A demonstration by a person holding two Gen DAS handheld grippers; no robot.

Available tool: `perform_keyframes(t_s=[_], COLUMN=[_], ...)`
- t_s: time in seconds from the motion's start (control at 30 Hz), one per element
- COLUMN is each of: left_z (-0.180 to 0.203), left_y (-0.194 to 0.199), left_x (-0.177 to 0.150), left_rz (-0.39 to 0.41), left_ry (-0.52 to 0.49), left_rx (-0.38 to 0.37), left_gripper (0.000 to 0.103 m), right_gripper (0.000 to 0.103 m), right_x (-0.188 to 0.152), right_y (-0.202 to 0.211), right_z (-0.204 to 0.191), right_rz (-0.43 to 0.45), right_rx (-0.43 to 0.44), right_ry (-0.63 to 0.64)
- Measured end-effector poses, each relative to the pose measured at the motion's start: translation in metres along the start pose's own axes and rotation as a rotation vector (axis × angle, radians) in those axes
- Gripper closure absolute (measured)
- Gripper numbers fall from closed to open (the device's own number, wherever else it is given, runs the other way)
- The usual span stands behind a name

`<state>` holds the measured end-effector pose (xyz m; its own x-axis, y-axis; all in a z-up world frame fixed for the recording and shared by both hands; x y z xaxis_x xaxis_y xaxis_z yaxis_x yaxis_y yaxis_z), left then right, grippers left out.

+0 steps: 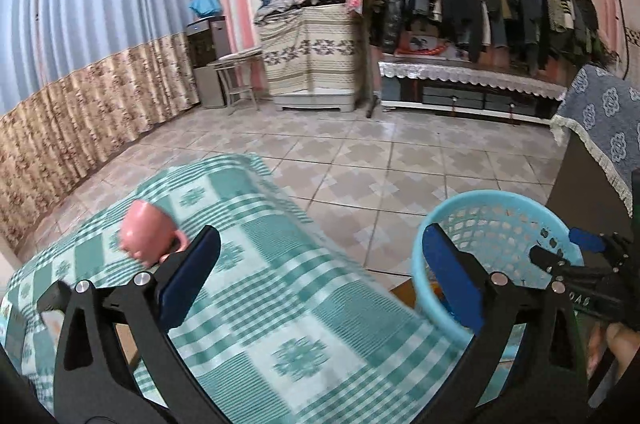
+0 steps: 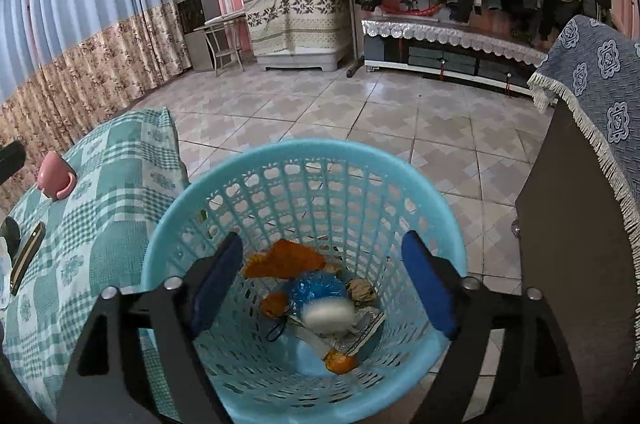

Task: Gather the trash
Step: 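Move both tools back over the items on the bedspread, then grasp the light-blue printed pad packet with the left tool and lift it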

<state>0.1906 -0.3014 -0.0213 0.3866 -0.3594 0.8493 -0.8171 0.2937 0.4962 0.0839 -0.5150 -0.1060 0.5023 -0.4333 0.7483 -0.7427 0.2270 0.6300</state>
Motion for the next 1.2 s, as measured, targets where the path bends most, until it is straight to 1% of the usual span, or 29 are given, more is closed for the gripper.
perform_keyframes(t_s=[0.07, 0.1, 0.13, 0.23, 0.37, 0.57, 0.63, 0.7, 0.83, 0.93, 1.07, 1.2], left_z=[-0.015, -0.019, -0.027, -0.048, -0.077, -0.132, -0.148, -0.166, -0.201, -0.229, -0.259, -0.285], left_y=[0.005, 0.006, 0.009, 0.018, 0.032, 0.052, 0.058, 0.064, 0.074, 0.077, 0.078, 0.077], left_x=[-0.007, -0.009, -0.013, -0.025, -0.036, -0.052, -0.058, -0.066, -0.08, -0.094, -0.113, -0.13], left_rz=[0.0, -0.001, -0.005, -0.006, -0.006, 0.003, 0.003, 0.003, -0.012, -0.034, -0.062, -0.085], left_ry=[0.023, 0.031, 0.042, 0.065, 0.094, 0.144, 0.153, 0.159, 0.185, 0.207, 0.235, 0.28], left_rx=[0.027, 0.031, 0.036, 0.069, 0.108, 0.178, 0.206, 0.246, 0.295, 0.335, 0.375, 0.394], left_gripper=[0.005, 0.005, 0.005, 0.005, 0.005, 0.005, 0.005, 0.005, 0.005, 0.005, 0.005, 0.005], right_gripper=[0.015, 0.01, 0.008, 0.008, 0.008, 0.008, 0.008, 0.008, 0.008, 0.008, 0.008, 0.008], right_x=[-0.001, -0.001, -0.002, -0.004, -0.002, -0.001, -0.001, -0.001, -0.004, -0.009, -0.023, -0.035], right_y=[0.005, 0.007, 0.01, 0.015, 0.019, 0.034, 0.04, 0.047, 0.053, 0.049, 0.044, 0.035], right_z=[-0.006, -0.009, -0.014, -0.023, -0.037, -0.081, -0.096, -0.115, -0.15, -0.178, -0.213, -0.235], right_rz=[0.012, 0.018, 0.026, 0.035, 0.04, 0.08, 0.095, 0.113, 0.125, 0.112, 0.095, 0.069], right_rx=[-0.003, -0.012, -0.026, -0.047, -0.04, -0.02, -0.004, 0.026, 0.095, 0.131, 0.159, 0.194], right_ry=[0.009, 0.016, 0.028, 0.052, 0.055, 0.099, 0.115, 0.127, 0.154, 0.191, 0.255, 0.282])
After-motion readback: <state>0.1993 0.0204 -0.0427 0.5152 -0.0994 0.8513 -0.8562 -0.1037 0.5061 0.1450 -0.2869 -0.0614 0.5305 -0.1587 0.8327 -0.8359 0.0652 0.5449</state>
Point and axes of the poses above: each gripper's, at about its wrist camera, not at the fingertips, and y roughly against the way its jaws point, z to its right, x to its top, the point moved 1 cm from there along -y, roughly the way its jaws point, and after that the axes turned 8 degrees about x, right-handed, at the moved point
